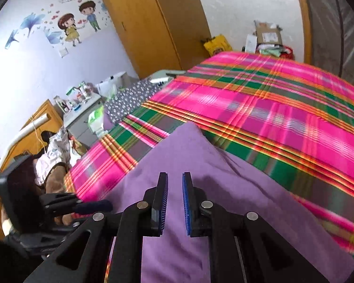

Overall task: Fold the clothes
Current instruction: 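Lower the edge onto the sweatshirt and open the right gripper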

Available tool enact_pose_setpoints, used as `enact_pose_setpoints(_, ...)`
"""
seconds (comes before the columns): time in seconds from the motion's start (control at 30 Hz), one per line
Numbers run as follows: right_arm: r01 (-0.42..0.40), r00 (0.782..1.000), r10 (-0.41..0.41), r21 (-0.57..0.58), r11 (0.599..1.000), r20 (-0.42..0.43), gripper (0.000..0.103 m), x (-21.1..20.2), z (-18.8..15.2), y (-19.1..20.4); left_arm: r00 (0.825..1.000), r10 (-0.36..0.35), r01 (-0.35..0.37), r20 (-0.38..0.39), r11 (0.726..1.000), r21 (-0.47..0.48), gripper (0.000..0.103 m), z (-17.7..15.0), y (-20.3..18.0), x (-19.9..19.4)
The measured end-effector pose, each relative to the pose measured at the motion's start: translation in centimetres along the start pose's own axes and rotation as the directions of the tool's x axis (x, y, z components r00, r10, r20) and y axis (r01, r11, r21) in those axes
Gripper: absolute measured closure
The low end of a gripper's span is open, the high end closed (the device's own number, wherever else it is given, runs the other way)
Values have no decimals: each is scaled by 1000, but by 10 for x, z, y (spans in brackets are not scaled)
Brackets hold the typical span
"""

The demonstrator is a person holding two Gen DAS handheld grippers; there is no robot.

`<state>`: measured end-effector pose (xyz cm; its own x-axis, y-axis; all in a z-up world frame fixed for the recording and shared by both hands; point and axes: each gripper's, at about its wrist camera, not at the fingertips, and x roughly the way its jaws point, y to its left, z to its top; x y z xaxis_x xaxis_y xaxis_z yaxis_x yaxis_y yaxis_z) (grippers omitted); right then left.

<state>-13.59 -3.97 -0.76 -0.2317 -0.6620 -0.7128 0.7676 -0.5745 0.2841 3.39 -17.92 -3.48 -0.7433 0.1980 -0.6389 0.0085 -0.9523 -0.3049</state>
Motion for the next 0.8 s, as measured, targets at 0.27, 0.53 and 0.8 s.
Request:
enact_pose_setpoints(0.27, 0, 996, 14, 174, 985, -83, 95, 22, 9, -26, 1000, -30, 30, 7, 1000, 4, 81, -6, 8, 3)
enact_pose_setpoints(0.53, 12, 993, -11, 12, 1000, -116, 91, 46, 47, 6, 997, -69, 69, 16, 997, -21, 81, -6, 14, 3)
enact_pose_setpoints(0.8, 8, 991, -4, 34, 999, -136, 94, 72, 58, -6, 998, -64, 64, 11, 998, -11, 81, -6, 10, 2)
